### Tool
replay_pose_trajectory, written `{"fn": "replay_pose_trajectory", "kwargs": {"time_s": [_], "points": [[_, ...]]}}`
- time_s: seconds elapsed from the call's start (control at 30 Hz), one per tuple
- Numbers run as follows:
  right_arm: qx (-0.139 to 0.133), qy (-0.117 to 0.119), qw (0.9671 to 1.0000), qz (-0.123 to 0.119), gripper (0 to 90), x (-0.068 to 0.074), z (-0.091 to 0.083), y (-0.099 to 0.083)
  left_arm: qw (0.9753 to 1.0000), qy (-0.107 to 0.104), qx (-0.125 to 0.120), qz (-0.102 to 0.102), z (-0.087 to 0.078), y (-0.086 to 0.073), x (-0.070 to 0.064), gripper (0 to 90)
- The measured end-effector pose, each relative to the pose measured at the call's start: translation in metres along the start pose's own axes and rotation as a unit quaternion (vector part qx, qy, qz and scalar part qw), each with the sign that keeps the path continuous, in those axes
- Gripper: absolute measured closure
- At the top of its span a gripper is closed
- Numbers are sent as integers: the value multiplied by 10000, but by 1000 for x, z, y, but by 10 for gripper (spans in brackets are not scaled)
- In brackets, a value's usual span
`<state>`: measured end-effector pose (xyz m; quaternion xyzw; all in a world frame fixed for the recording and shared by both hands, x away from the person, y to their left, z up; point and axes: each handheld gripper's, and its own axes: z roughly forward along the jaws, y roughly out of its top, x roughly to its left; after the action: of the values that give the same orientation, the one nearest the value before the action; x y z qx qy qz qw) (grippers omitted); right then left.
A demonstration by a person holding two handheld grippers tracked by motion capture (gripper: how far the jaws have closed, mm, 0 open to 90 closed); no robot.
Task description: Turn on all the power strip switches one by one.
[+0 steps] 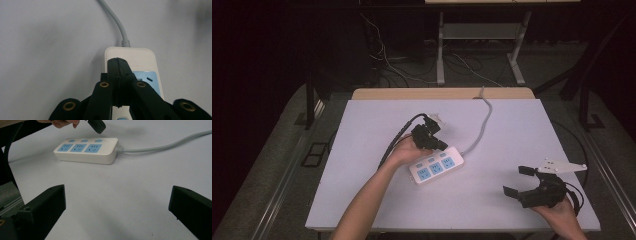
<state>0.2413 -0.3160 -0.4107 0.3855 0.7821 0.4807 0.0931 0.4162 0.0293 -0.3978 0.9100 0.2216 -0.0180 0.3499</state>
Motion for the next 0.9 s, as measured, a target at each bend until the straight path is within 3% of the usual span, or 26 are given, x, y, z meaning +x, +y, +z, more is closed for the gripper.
{"fn": "replay_pose_trajectory", "kwargs": {"time_s": [0.3,0.7,0.77,0.87,0.9], "points": [[11,5,10000,-5,9,1,1,0,9996,128,-262,-69,-22,-2,2,884],[1,6,10000,-3,9,2,1,0,9973,333,-556,-351,-56,-7,-1,243],[1,7,10000,-9,10,2,2,0,9972,291,-577,-363,-62,-9,-1,124],[1,13,10000,-13,9,2,2,1,9964,378,-625,-439,-70,-14,-3,0],[0,15,10000,-11,9,2,2,1,9957,439,-689,-433,-73,-17,-4,0]]}}
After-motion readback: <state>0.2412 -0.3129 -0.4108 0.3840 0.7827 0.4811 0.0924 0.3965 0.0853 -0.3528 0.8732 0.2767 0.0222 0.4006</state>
